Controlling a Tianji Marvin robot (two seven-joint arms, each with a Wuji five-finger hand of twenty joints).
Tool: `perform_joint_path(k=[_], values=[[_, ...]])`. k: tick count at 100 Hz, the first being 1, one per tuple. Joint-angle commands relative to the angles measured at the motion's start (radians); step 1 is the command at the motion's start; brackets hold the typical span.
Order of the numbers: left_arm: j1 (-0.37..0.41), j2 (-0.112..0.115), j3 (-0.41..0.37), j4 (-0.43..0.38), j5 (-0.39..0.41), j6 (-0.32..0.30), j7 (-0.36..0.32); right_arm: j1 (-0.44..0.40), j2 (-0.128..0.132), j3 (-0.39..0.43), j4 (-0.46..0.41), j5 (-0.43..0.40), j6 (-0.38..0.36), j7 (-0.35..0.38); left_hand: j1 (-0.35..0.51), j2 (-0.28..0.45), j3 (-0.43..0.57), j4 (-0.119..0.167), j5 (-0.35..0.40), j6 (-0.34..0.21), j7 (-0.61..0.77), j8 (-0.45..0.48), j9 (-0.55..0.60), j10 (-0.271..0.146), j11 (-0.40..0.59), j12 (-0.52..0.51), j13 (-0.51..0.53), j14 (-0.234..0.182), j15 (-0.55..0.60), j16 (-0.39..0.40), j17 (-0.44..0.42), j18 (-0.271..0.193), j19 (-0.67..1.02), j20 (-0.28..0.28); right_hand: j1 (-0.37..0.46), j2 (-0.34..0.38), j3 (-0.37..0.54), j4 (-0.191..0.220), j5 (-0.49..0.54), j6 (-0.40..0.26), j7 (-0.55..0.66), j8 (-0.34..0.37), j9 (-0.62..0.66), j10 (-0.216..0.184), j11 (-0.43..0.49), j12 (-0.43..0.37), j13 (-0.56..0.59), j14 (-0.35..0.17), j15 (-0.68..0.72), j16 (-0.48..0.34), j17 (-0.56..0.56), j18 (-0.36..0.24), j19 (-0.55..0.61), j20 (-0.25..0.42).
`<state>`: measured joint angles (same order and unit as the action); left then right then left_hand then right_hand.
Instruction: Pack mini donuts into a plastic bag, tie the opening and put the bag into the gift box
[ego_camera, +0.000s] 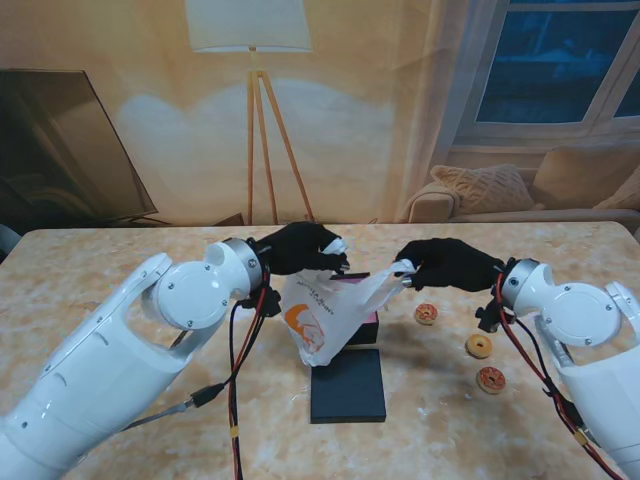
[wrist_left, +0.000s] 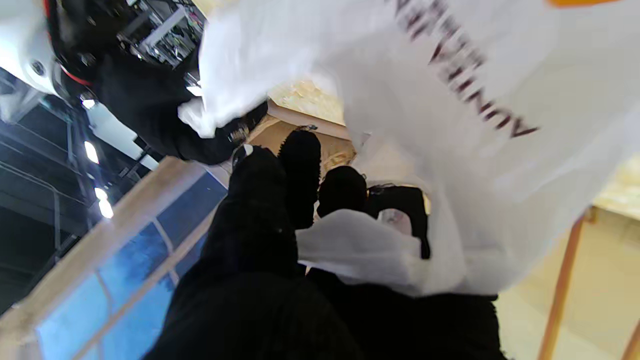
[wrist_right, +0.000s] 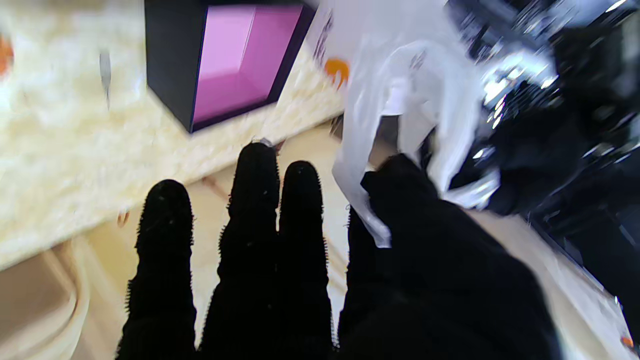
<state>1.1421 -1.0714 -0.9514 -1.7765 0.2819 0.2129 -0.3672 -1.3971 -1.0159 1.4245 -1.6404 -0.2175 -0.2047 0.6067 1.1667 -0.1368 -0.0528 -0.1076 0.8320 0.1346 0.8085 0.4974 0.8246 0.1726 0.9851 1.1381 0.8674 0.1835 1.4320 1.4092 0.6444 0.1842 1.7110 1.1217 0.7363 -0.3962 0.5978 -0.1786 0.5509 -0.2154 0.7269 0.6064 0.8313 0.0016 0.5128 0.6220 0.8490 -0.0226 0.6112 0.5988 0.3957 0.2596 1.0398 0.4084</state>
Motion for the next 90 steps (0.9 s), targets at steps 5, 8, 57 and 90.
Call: perform_joint_path(k=[5, 8, 57, 90], values=[[-0.01, -0.016, 0.019, 0.009, -0.004, 0.001, -0.015, -0.001, 0.031, 0.004, -0.005, 0.005, -0.044, 0.069, 0.004, 0.053, 0.023, 0.028, 0.001, 0.018, 0.017, 0.033, 0.046, 0.007, 0.027, -0.028, 0.048, 0.025, 0.055, -0.044, 0.07, -0.003, 0.111, -0.043, -0.144, 0.009, 0.012, 0.096, -0.064, 0.085, -0.246, 0.039, -0.148, 0.066, -0.117, -0.093, -0.134, 0.041, -0.19, -0.102, -0.088, -0.004, -0.074, -0.006], [-0.012, -0.018, 0.023, 0.012, -0.014, 0.013, -0.011, 0.002, 0.036, 0.006, -0.003, 0.004, -0.064, 0.082, 0.008, 0.059, 0.028, 0.033, -0.011, 0.027, 0.012, 0.043, 0.061, 0.013, 0.033, -0.043, 0.063, 0.03, 0.065, -0.063, 0.087, 0.006, 0.129, -0.064, -0.172, -0.009, 0.016, 0.096, -0.095, 0.104, -0.296, 0.03, -0.181, 0.084, -0.153, -0.116, -0.167, 0.056, -0.243, -0.133, -0.112, -0.003, -0.098, -0.014], [-0.023, -0.033, 0.056, 0.007, -0.011, 0.14, 0.028, -0.037, -0.004, 0.003, -0.043, 0.099, -0.098, -0.074, 0.05, 0.057, 0.041, 0.046, -0.066, 0.067, -0.01, 0.068, 0.126, 0.016, 0.085, -0.084, 0.176, -0.009, 0.147, -0.142, 0.253, -0.03, 0.273, -0.215, -0.015, -0.01, -0.017, -0.009, 0.053, 0.075, 0.021, -0.115, 0.06, 0.007, -0.07, -0.164, 0.055, -0.006, -0.185, -0.154, 0.071, -0.154, -0.002, -0.147], [-0.027, -0.045, 0.07, 0.001, -0.068, 0.217, 0.046, -0.006, -0.016, -0.108, -0.017, 0.157, -0.19, -0.128, 0.058, 0.051, 0.044, 0.048, -0.07, 0.07, -0.026, 0.055, 0.114, 0.018, 0.077, -0.091, 0.158, 0.001, 0.129, -0.147, 0.225, -0.023, 0.26, -0.231, 0.144, -0.107, 0.191, -0.044, 0.164, -0.148, 0.207, -0.155, 0.296, -0.116, -0.129, -0.079, 0.248, -0.118, -0.142, -0.119, 0.316, -0.293, 0.012, -0.201]])
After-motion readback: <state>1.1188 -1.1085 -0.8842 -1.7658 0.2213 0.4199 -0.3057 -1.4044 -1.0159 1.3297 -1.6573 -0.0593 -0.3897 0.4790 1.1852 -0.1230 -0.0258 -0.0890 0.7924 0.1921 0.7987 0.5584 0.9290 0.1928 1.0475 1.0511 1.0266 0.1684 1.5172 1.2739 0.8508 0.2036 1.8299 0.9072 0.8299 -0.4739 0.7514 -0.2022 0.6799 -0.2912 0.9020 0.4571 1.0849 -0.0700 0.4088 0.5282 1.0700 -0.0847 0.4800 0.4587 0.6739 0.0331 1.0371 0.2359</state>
